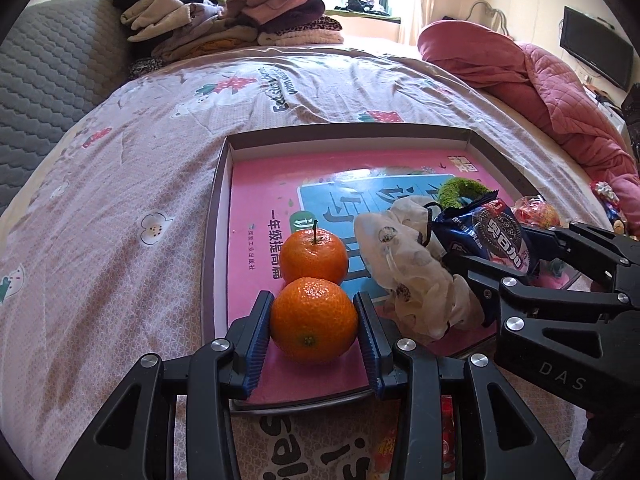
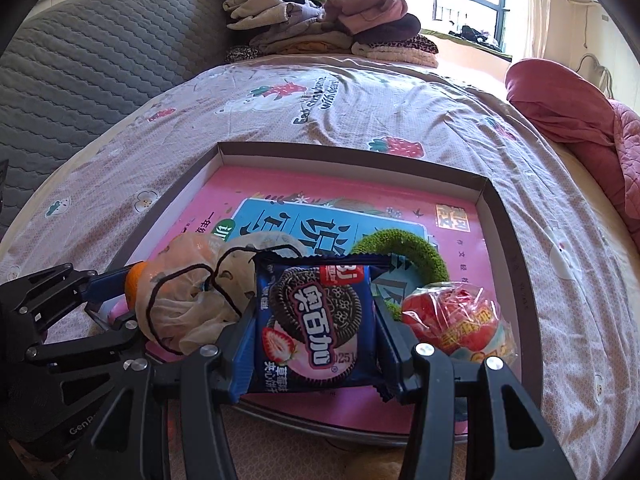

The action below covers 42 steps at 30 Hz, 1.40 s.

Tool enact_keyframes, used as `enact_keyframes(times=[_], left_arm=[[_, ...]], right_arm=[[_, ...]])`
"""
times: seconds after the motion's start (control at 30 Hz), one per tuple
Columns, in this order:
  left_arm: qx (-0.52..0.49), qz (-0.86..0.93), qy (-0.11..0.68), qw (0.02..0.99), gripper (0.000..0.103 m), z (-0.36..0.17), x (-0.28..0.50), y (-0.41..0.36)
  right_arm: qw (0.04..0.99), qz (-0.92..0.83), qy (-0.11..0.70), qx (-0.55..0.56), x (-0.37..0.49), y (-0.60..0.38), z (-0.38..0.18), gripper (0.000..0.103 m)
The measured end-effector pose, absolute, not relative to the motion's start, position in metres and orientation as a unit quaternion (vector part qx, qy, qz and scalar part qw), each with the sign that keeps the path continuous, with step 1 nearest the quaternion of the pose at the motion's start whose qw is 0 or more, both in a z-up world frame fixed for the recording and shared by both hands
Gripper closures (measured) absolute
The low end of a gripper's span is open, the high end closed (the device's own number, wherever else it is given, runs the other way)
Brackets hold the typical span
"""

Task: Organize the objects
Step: 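Lower the mandarin with the left tool while the right lowers the biscuit packet, then open the left tool on the mandarin while the right tool releases the biscuit packet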

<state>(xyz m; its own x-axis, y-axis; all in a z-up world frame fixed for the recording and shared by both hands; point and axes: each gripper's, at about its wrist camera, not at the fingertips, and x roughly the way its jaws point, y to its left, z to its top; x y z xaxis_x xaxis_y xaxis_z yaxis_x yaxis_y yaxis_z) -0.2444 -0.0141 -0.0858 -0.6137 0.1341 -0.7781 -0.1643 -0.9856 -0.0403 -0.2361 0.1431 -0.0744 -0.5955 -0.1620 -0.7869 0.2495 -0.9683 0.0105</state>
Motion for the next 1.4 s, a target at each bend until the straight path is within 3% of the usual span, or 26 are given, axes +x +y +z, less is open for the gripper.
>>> enact_keyframes(times=[0.9,1.4], left_arm=[[-0.433,0.897,0.014,0.082,0.06,-0.088,-0.244,-0.016],[-0.429,0.9,0.008,0.076,0.037,-0.073,-0.238,-0.017]], right_arm=[[0.098,-0.89,0.052,0.442,-0.236,0.146,-0.08,0.05],[0.093,-0.896,0.063,0.43,-0.228,0.146,-0.059,0.049]])
